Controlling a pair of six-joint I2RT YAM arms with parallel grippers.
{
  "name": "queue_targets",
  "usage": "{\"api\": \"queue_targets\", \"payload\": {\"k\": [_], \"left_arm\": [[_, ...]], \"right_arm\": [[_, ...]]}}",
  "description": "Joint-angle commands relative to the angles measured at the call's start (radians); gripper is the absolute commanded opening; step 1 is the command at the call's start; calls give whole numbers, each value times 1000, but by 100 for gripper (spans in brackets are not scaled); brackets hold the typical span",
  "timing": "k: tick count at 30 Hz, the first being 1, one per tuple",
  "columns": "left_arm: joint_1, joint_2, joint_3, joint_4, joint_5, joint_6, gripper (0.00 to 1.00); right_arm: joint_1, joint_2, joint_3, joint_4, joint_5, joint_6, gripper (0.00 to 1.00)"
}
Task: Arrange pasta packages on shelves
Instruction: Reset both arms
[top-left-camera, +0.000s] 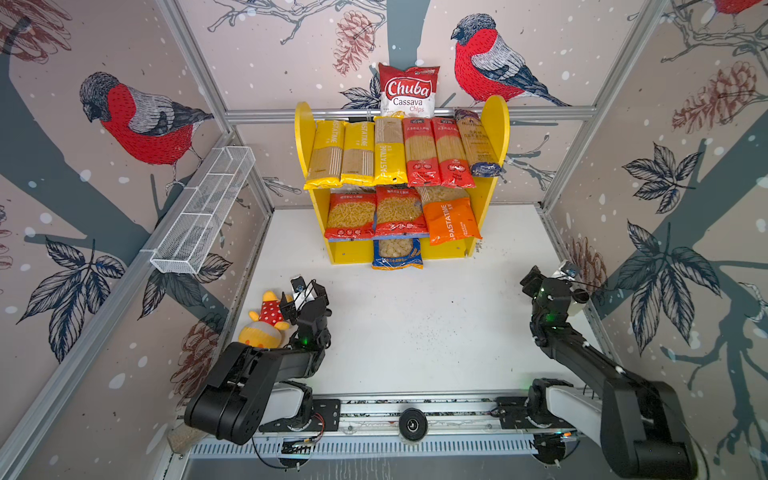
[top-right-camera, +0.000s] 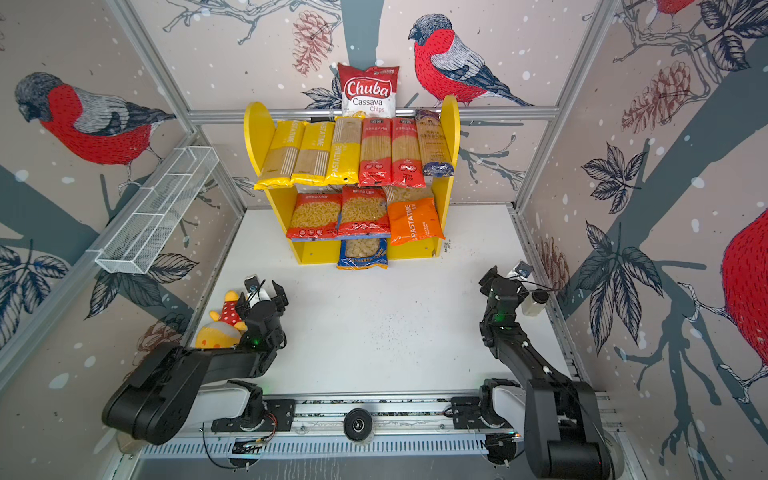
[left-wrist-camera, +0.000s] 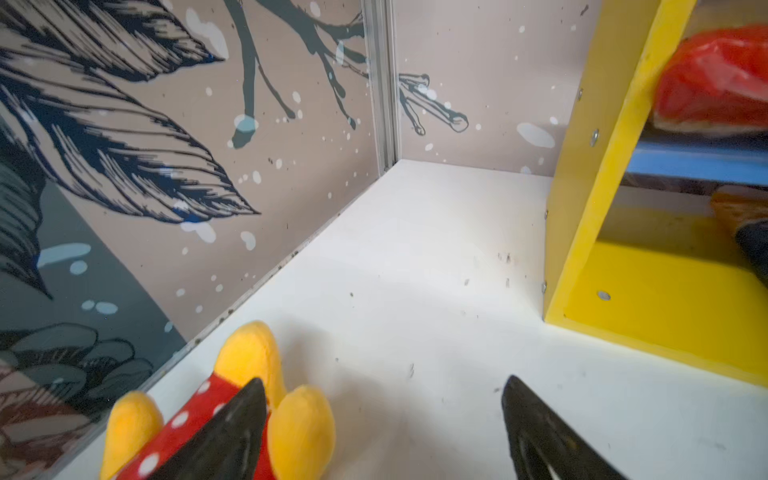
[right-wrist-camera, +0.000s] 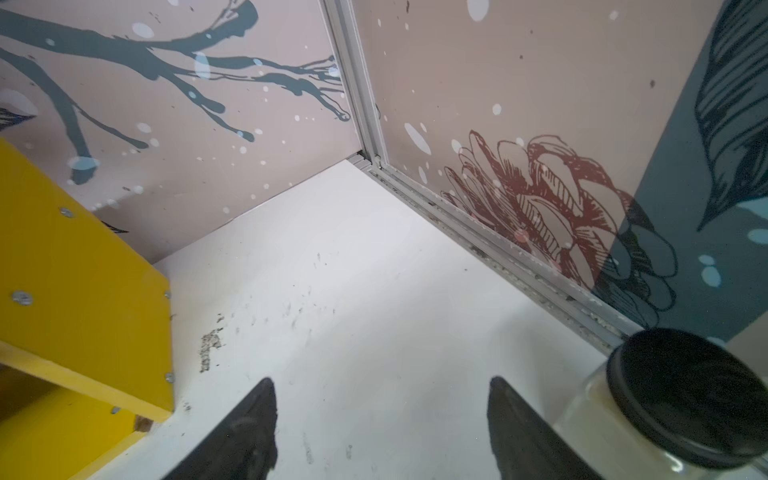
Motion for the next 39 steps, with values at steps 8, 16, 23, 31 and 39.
{"api": "queue_targets", "payload": {"k": [8,16,23,31,39], "left_arm": [[102,88,-71,360,289,134,93],[191,248,42,310,355,57,99],[204,242,26,325,351,39,99],[200,244,37,311,375,52,99],[182,247,17,360,405,94,99]], "right_arm": [[-13,184,-102,500,-21,-127,80],[6,379,-103,727,-97,-198,100],[17,340,-59,562,-49,-171,100],[21,345,-64,581,-41,-175,100],[23,347,-65,587,-40,-176,100]]}}
